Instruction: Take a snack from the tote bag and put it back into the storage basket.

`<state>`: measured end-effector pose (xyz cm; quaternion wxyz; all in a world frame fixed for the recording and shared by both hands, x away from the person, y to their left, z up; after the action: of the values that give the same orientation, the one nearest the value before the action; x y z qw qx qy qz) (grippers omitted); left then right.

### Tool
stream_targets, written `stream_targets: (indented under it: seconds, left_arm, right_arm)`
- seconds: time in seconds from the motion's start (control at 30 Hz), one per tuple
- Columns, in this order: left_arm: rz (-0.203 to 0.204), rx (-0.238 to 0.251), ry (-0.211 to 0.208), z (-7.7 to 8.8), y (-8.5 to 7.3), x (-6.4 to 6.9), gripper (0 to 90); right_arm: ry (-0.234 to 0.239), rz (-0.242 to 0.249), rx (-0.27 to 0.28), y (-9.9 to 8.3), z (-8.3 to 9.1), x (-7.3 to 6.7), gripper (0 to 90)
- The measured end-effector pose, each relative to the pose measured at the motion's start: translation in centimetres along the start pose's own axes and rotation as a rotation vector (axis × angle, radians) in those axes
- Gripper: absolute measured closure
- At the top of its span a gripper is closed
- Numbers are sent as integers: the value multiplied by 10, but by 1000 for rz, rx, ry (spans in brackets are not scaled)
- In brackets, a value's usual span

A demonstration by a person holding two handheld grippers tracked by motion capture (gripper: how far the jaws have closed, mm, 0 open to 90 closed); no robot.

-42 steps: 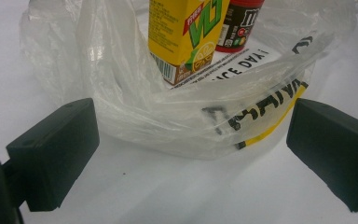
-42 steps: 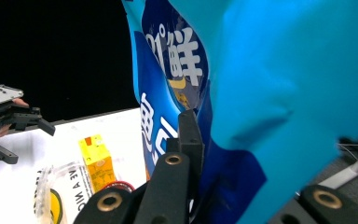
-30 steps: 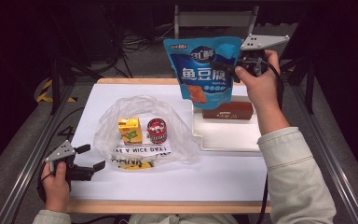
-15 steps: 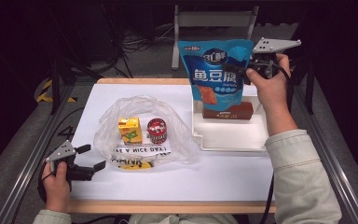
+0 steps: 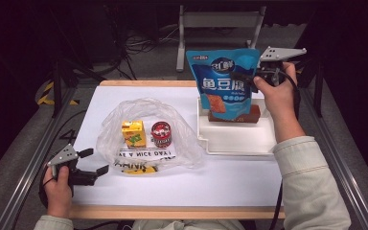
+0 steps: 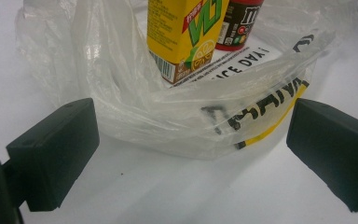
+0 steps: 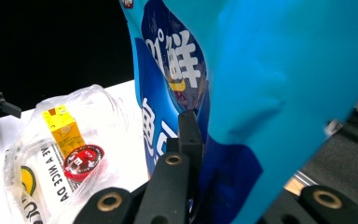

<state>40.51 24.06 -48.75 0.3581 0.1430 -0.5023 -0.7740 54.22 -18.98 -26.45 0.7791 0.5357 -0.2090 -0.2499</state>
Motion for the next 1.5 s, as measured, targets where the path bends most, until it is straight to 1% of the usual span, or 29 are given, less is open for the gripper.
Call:
stream_targets:
  seconds: [0.13, 0.37, 0.63, 1.1, 1.5]
  left_arm:
    - [-1, 0, 0, 0, 0, 0, 29]
    - [-5, -4, 2, -1, 0, 0, 29]
    - [-4, -3, 2, -1, 0, 0, 29]
    - [-9, -6, 0, -1, 0, 0, 29]
    - [-1, -3, 3, 1, -1, 0, 29]
  right_arm:
    - [1, -15, -7, -6, 0, 1, 900]
    - [14, -41, -23, -22, -4, 0, 900]
    - [25, -64, -29, -33, -7, -1, 900]
    - [55, -94, -21, -52, -19, -2, 900]
    - [58, -129, -30, -72, -29, 4, 900]
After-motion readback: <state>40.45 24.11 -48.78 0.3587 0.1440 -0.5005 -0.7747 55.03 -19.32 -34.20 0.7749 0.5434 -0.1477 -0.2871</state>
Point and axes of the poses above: each handheld gripper's, and its own axes: z roughly backward along the jaws, y roughly out of its top, x roughly to its right, the point moved 10 cm from there along -z, roughly forward along the jaws, and after that the axes turned 1 degree about x, right-handed, at the moved point
